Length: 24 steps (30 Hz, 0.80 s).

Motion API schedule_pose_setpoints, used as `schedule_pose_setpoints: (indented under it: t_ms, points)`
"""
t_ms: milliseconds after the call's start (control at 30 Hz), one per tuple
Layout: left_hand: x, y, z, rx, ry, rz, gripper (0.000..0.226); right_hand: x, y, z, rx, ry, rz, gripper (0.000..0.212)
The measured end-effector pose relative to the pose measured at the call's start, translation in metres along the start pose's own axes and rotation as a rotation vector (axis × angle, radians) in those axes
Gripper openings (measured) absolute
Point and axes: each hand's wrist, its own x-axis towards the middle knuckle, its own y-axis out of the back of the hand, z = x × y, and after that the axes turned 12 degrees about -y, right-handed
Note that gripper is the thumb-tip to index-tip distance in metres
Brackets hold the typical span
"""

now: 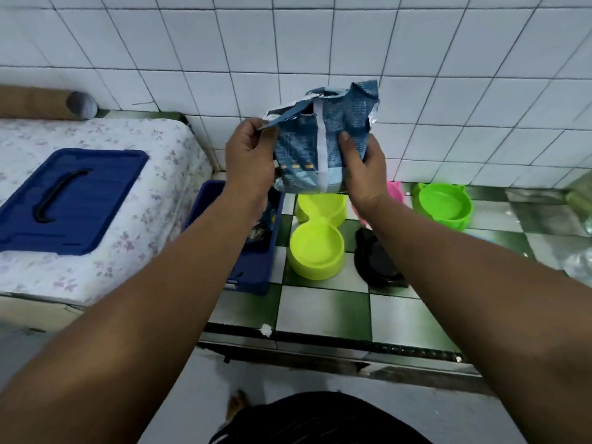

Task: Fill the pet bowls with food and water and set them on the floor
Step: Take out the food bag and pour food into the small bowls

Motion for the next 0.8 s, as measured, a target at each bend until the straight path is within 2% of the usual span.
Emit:
schedule_pose_setpoints:
  t_ms: [200,300,433,533,633,733,800]
  points:
    - [-0.017,-0.062,-0.023,-0.062,0.009,-0.165,0.004,0.01,0.053,0.009,-0.02,0.054,0.273,0.016]
    - [-0.029,-0.082,-0.038,0.024,-0.012,-0.313,0.028,0.013,0.074,0.007,-0.057,0.077,0.385,0.016]
    - [-0.037,-0.104,-0.06,0.052,0.114,-0.521,0.065,0.012,0.096,0.004,-0.043,0.088,0.461,0.016]
    - [-0.039,-0.124,-0.072,0.031,0.137,-0.627,0.069,0.009,0.113,0.007,-0.059,0.119,0.464,0.021]
    - [-0.047,-0.147,-0.079,-0.025,0.105,-0.646,0.071,0.009,0.133,0.016,-0.16,0.096,0.432,0.034]
    - [-0.056,-0.167,-0.088,-0.027,0.171,-0.682,0.075,0.012,0.155,0.024,-0.311,0.048,0.394,0.031]
    - [-0.061,-0.18,-0.099,-0.024,0.233,-0.7,0.074,0.018,0.173,0.027,-0.351,0.045,0.337,0.043]
